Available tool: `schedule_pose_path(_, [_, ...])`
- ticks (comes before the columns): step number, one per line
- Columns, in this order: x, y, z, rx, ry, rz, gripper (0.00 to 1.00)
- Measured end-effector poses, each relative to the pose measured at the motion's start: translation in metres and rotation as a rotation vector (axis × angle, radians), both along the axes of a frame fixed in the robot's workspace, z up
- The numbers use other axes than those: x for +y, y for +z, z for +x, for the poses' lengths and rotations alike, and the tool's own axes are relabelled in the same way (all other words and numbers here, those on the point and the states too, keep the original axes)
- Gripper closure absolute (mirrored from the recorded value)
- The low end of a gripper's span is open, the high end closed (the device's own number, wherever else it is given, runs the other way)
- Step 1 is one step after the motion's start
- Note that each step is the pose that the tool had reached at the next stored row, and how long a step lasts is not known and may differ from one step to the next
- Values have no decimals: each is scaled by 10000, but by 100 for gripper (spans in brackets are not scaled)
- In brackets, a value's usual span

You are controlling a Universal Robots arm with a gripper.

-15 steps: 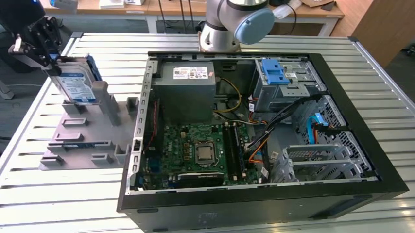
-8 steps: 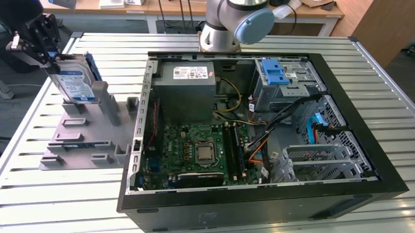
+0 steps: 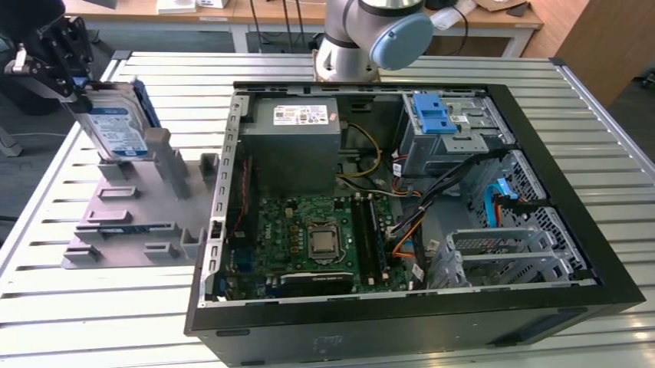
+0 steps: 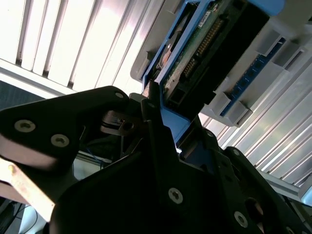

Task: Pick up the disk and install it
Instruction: 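Pick up the disk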

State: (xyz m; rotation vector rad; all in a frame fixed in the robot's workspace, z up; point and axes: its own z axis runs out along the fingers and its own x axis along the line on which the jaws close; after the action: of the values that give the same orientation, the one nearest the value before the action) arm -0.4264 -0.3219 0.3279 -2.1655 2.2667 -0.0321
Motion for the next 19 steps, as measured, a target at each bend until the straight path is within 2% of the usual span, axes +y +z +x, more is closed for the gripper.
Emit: schedule_pose_path(19, [0, 178, 0, 1, 0, 0, 64])
